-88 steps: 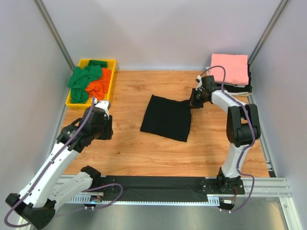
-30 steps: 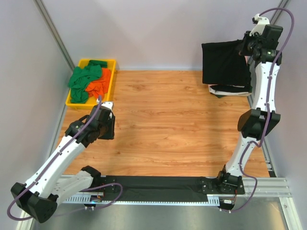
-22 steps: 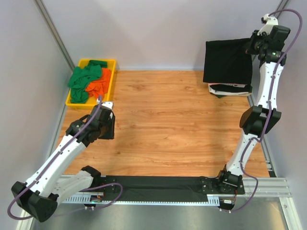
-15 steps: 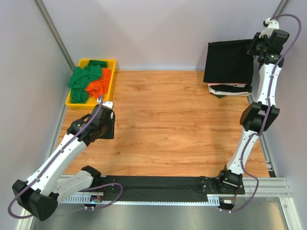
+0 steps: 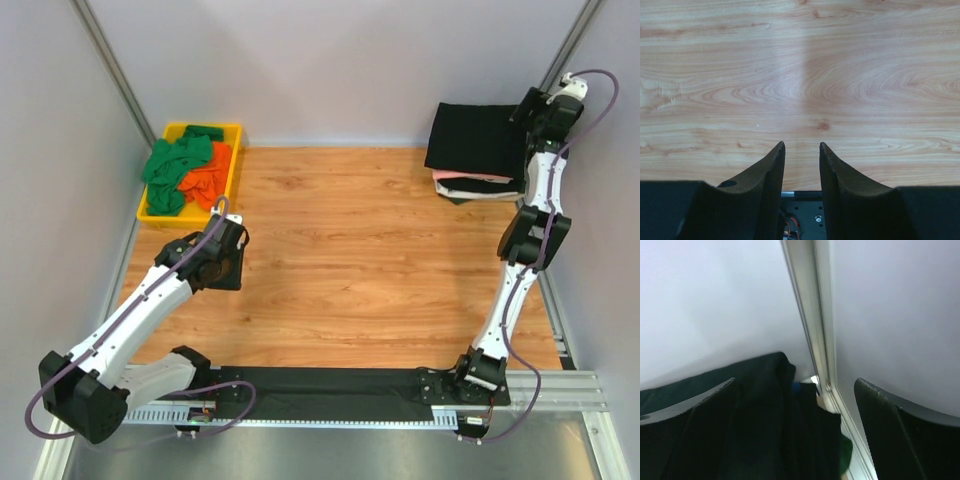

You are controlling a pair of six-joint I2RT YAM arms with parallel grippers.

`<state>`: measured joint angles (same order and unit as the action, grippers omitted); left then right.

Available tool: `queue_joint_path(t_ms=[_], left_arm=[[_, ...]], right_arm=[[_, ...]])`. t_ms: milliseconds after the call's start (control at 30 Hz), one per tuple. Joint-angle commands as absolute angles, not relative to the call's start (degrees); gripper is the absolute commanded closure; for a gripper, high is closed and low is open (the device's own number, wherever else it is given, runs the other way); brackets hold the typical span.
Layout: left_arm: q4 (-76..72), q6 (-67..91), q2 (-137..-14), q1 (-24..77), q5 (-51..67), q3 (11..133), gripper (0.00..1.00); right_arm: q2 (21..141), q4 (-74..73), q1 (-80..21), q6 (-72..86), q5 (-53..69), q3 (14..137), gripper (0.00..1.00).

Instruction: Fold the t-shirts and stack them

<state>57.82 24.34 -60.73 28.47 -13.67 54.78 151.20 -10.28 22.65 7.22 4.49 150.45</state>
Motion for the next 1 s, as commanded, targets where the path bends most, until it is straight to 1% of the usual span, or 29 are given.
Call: queue_joint_path(t_ms=[0, 33, 67, 167, 200, 233, 300, 333, 400, 433, 467, 500, 533, 600, 633, 667, 733, 800, 833, 967], left_arm=[[57.7, 25.0, -59.3, 28.6, -13.7, 56.3, 0.59], [57.8, 24.9, -59.1, 28.6, -13.7, 56.3, 0.59], [57.8, 24.9, -58.8, 28.6, -13.7, 56.3, 0.59], [58.0, 24.8, -57.3, 28.6, -13.7, 56.4, 0.59], [57.8, 24.9, -56.1, 28.6, -13.7, 56.3, 0.59], [57.7, 24.8, -55.5, 28.6, -13.7, 56.1, 0.59], [57.0, 24.5, -54.1, 28.6, -13.1, 55.8, 0.59], [56.8, 24.2, -53.8, 28.5, -12.8, 55.9, 0.59], [57.0, 24.1, -53.4, 28.5, -12.1, 56.0, 0.59], [57.0, 24.1, -53.2, 28.5, -12.0, 56.0, 0.59], [57.0, 24.1, -52.5, 28.5, -11.8, 56.0, 0.59], [56.9, 24.1, -51.9, 28.5, -11.7, 56.0, 0.59], [56.6, 24.1, -51.4, 28.5, -11.7, 55.8, 0.59], [56.3, 24.2, -50.0, 28.5, -11.5, 55.4, 0.59], [56.0, 24.1, -49.7, 28.5, -11.4, 55.3, 0.59], [56.0, 24.1, -49.3, 28.5, -11.3, 55.3, 0.59], [55.9, 24.0, -49.4, 28.5, -11.4, 55.2, 0.59], [56.0, 24.1, -49.7, 28.5, -11.5, 55.3, 0.59], [56.1, 24.2, -49.8, 28.5, -11.7, 55.3, 0.59], [56.3, 24.5, -49.9, 28.5, -12.1, 55.2, 0.59]], right_arm=[[139.0, -0.8, 22.9, 10.8, -4.3, 144.4, 0.00], [134.4, -1.7, 22.4, 9.9, -5.6, 142.8, 0.00], [132.6, -3.1, 22.2, 9.9, -7.5, 142.4, 0.00], [124.4, -9.7, 22.1, 12.5, -7.8, 140.3, 0.00], [121.8, -11.0, 22.1, 13.4, -7.3, 138.4, 0.00], [116.4, -12.0, 22.0, 14.0, -6.2, 133.4, 0.00], [111.4, -12.3, 22.1, 16.4, -1.3, 127.1, 0.00], [107.6, -13.1, 22.1, 17.0, 1.9, 122.0, 0.00], [105.2, -14.6, 22.1, 19.0, 9.3, 118.7, 0.02], [104.8, -17.3, 22.1, 19.7, 12.0, 117.5, 0.06], [105.2, -19.1, 22.1, 21.1, 17.3, 117.6, 0.10], [105.8, -20.6, 22.1, 22.0, 19.9, 118.1, 0.14], [108.2, -23.8, 22.1, 22.9, 22.5, 119.0, 0.24], [110.9, -25.7, 22.1, 26.4, 29.5, 121.5, 0.35], [113.5, -26.0, 22.1, 27.5, 31.2, 122.1, 0.44], [114.8, -25.8, 22.1, 28.8, 33.5, 123.0, 0.48], [118.5, -23.2, 22.1, 31.7, 36.1, 124.1, 0.52], [121.5, -19.1, 22.1, 34.4, 38.3, 127.0, 0.53], [125.2, -17.7, 22.1, 35.1, 39.7, 128.4, 0.53], [136.2, -13.6, 22.2, 36.6, 38.6, 138.3, 0.53]])
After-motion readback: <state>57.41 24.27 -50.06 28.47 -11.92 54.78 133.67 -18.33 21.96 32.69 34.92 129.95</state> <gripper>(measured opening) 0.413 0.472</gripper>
